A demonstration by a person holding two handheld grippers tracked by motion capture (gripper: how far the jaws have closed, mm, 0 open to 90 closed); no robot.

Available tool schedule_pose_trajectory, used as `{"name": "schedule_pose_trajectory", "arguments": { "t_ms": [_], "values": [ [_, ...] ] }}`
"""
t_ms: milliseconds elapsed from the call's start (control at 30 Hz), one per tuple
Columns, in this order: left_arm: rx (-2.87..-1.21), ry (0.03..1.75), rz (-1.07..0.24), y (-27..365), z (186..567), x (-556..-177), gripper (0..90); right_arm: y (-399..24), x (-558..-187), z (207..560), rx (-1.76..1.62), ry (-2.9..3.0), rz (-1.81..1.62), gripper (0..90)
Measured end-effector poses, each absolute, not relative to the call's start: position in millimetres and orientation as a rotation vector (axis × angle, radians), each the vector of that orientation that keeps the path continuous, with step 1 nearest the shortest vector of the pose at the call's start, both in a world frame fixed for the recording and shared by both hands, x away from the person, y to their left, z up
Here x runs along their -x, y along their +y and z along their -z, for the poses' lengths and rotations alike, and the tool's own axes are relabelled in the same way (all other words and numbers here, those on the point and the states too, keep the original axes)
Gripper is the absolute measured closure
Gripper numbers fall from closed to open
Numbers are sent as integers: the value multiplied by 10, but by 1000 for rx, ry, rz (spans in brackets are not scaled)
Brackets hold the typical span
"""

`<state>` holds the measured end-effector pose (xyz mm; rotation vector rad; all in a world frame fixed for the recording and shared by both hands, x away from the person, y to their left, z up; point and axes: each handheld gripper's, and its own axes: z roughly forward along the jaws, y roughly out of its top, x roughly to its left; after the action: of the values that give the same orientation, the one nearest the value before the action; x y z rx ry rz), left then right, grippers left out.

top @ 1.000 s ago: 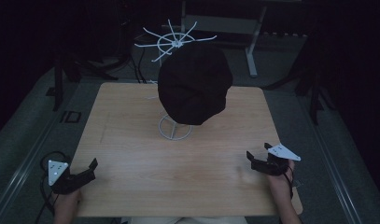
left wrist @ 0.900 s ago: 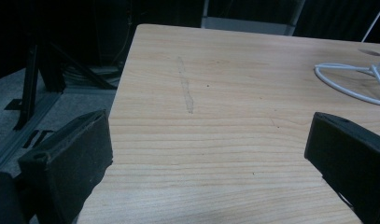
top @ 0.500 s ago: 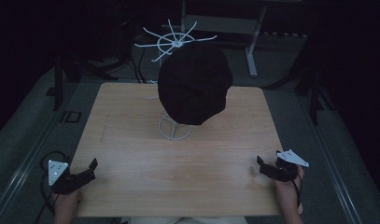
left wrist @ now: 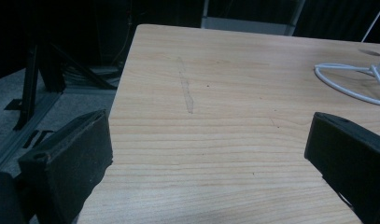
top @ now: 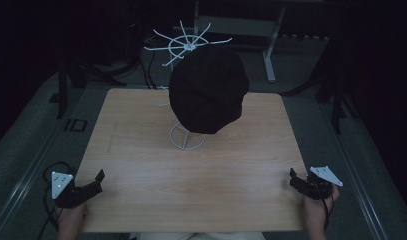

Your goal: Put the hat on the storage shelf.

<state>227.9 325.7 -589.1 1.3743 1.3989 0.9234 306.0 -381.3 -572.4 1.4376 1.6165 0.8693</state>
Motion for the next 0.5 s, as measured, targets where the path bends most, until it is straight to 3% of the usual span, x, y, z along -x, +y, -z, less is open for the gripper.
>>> {"name": "schedule_pose_trajectory", "arguments": {
  "t_ms": [500],
  "values": [
    [-1378, 1398, -926, 3256, 5891, -2280, 14, -3882, -3094, 5726, -1473, 1597, -823, 151]
  ]
}}
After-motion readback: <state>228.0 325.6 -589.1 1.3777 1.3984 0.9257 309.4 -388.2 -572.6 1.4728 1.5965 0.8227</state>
